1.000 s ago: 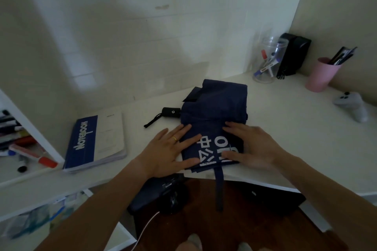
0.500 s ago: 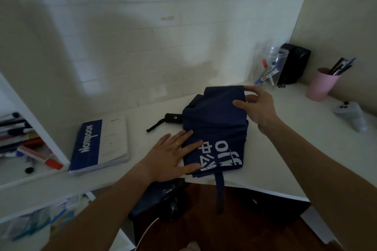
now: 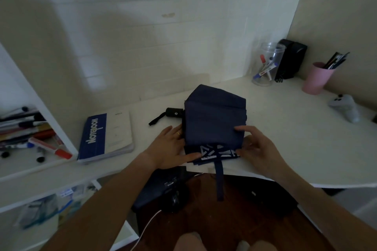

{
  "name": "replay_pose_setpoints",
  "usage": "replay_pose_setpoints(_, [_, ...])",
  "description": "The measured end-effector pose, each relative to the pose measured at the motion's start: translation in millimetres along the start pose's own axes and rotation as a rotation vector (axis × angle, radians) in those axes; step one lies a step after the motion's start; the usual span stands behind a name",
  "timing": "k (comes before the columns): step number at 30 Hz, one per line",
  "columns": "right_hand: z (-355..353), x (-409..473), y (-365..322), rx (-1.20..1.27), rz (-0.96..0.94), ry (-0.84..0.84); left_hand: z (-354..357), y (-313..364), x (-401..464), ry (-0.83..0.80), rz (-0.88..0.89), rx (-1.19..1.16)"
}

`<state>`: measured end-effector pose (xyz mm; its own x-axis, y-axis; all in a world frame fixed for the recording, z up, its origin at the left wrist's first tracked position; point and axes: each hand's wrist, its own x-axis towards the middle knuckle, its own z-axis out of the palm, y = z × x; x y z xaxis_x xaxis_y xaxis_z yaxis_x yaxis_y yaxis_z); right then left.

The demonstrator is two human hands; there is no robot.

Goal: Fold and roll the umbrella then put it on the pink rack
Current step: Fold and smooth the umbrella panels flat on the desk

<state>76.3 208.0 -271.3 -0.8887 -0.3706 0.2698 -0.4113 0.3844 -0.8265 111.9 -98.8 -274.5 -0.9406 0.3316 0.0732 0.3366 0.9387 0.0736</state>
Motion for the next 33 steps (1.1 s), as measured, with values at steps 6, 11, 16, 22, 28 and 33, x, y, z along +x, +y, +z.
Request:
replay_pose_setpoints(6, [2, 0, 8, -0.048, -0.018, -0.029, 0, 14, -11, 0.471, -0.300, -0.353])
replay_pose_setpoints(11, [3, -3, 6, -0.057, -0.075, -0.020, -9, 28, -8, 0.612, -0.340, -0.655])
replay_pose_setpoints(16, [4, -4, 6, -0.070, -0.094, -0.013, -17, 42, -7, 0.664, -0.202, -0.681])
replay_pose_setpoints(22, [5, -4, 9, -0.090, -0.129, -0.001, -16, 36, -16, 0.459, -0.358, -0.864])
replay_pose_setpoints(28, [6, -4, 18, -0.108, -0.147, 0.028, -3, 42, -28, 0.365, -0.399, -0.829])
replay_pose_setpoints(33, [8, -6, 19, -0.117, -0.168, 0.118, -1, 50, -25, 0.391, -0.466, -0.750])
